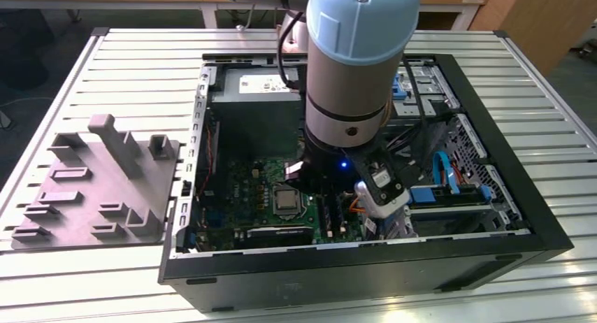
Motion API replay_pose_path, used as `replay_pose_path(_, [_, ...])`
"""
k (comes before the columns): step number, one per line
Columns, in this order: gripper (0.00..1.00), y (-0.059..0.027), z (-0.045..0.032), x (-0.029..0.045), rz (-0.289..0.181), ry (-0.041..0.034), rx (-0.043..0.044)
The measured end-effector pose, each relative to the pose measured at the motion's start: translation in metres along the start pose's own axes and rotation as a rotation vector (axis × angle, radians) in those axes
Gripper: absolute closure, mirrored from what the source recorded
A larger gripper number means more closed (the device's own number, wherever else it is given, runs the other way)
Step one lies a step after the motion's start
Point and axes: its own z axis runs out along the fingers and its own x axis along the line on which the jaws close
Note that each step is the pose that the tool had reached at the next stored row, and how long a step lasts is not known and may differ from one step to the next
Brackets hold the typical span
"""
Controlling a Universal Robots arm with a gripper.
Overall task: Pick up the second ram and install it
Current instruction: 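Press down the second ram until it locks into place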
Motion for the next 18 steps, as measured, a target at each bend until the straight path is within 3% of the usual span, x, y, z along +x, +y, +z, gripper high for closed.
replay_pose_path(18, [0.90,-0.0023,0.0093,-0.0010,0.000,0.0000,0.0011])
